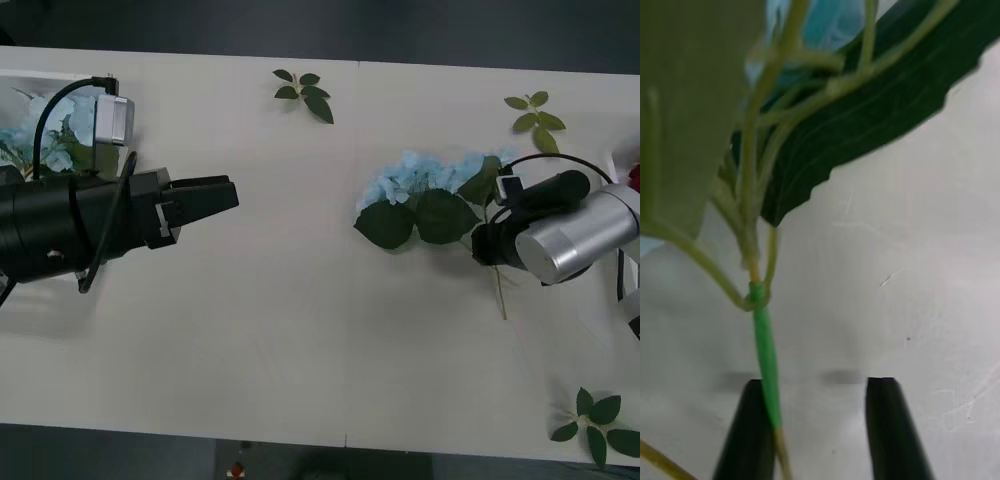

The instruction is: Put the red flowers into the right box and the blue flowers into the left box

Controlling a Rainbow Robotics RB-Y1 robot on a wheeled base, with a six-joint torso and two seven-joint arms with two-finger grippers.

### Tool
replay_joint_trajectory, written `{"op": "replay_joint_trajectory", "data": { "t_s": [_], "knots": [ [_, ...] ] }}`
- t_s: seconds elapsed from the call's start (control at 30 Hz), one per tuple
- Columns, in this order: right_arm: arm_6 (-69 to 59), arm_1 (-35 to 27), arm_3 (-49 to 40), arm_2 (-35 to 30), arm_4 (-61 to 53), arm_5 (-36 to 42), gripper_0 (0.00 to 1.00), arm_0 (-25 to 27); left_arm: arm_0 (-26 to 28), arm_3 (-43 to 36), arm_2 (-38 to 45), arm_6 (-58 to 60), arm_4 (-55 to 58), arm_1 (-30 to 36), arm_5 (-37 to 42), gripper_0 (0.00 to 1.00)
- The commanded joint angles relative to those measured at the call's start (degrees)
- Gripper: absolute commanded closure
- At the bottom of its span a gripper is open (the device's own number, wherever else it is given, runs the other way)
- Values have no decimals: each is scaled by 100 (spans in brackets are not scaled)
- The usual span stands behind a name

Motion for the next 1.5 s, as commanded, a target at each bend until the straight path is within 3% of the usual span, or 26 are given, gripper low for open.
{"op": "replay_joint_trajectory", "data": {
  "t_s": [0.03, 0.3, 0.57, 0.93, 1.17, 1.5],
  "knots": [
    [-111, 66, -85, -99, -69, -2, 100, -86, 170, -350, 105, 416, -502, -421, -252, 0],
    [-85, -21, -85, -160, -377, -125, 100, -139, 214, -403, 123, 478, -1460, -1309, -428, 0],
    [-15, -188, -665, -1206, -1247, -107, 100, -288, 161, -394, 87, 583, -1987, -1661, -445, 0],
    [135, -795, -2010, -2709, -1598, 1642, 100, -429, 152, -394, 70, 592, -1987, -1775, -445, 0],
    [179, -804, -2159, -3087, -2196, 1738, 100, -657, 135, -403, 70, 592, -1979, -1766, -454, 0],
    [205, -1498, -2168, -3430, -5026, 1510, 100, -1114, 135, -394, 79, 592, -1900, -1766, -454, 0]
  ]
}}
